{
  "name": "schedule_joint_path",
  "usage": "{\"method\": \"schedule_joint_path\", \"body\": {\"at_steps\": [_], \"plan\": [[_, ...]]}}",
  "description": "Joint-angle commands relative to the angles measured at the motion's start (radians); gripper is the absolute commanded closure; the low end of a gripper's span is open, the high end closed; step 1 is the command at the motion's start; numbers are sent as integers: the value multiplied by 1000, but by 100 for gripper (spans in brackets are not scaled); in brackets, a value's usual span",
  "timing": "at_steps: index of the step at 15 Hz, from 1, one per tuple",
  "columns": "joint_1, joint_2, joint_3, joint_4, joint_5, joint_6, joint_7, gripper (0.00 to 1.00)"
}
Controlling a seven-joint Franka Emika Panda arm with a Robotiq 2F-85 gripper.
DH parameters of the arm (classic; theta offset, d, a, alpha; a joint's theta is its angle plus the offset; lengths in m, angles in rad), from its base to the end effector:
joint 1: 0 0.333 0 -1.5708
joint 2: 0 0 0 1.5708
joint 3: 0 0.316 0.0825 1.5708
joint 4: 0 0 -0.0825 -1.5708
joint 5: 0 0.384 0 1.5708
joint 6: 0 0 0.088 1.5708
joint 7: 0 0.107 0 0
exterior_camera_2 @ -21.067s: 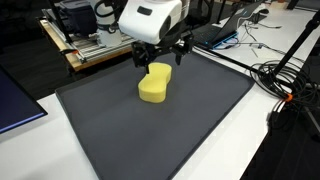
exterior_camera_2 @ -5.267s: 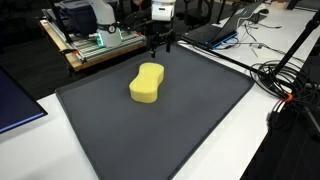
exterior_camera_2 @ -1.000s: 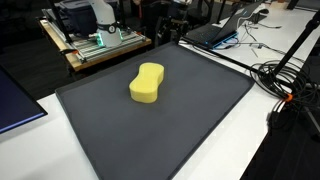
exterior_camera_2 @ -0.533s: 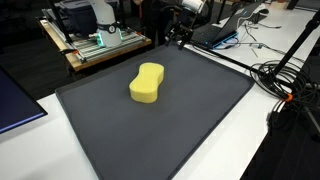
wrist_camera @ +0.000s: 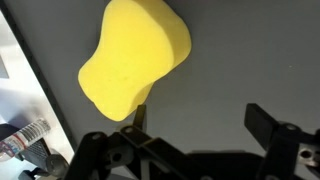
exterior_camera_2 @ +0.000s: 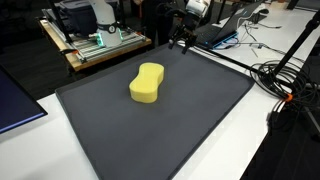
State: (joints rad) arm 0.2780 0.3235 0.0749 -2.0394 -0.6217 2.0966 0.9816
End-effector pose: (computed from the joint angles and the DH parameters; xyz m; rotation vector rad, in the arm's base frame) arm 0.5451 0.1700 0.2708 2.5984 -0.3121 0.1221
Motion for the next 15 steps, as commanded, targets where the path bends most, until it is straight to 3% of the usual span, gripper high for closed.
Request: {"method": "schedule_joint_path", "body": {"at_steps": [1, 8, 15], "plan": [[51, 72, -8, 73, -41, -127, 104, 0], [139, 206, 15, 204, -33, -414, 232, 0], [142, 163, 25, 57, -91, -379, 233, 0]]}}
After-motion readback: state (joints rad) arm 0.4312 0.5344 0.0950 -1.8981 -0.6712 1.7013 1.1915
